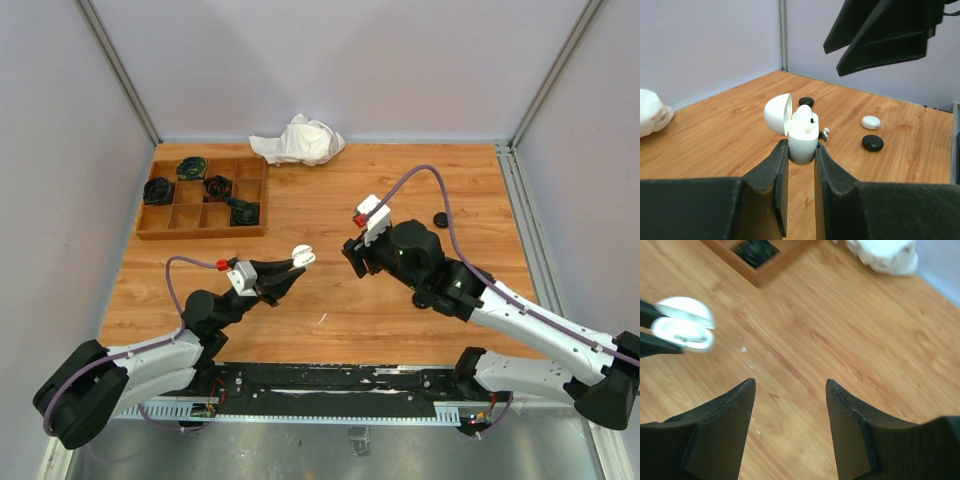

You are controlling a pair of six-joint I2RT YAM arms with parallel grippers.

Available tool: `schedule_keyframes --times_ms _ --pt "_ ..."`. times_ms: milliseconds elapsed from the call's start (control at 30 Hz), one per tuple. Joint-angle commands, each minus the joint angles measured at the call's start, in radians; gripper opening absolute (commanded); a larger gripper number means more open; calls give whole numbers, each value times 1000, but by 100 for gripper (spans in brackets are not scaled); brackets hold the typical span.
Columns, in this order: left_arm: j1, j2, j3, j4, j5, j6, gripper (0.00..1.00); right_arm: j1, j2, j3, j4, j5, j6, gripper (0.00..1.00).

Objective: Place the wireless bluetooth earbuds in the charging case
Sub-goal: Place the earbud in the charging case, then pick up the earbud from the center of the board.

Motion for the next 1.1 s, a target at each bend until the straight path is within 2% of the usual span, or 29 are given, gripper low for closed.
schedule_keyframes --times_ms 0,267,500,733,1067 --pt "-6 -21 -21 -20 -25 13 0 -136 9 43 -257 5 140 60" --pt "-6 -53 -36 -71 -41 57 0 -444 62 11 -403 -60 245 60" --pt "-5 -42 -37 -86 -41 65 0 -636 176 -16 -405 -112 286 57" --pt "-6 -38 -30 -102 -37 66 0 -729 327 -4 -327 -135 314 53" --pt "-6 -32 -16 -135 -46 72 0 -755 518 44 -255 -187 324 43"
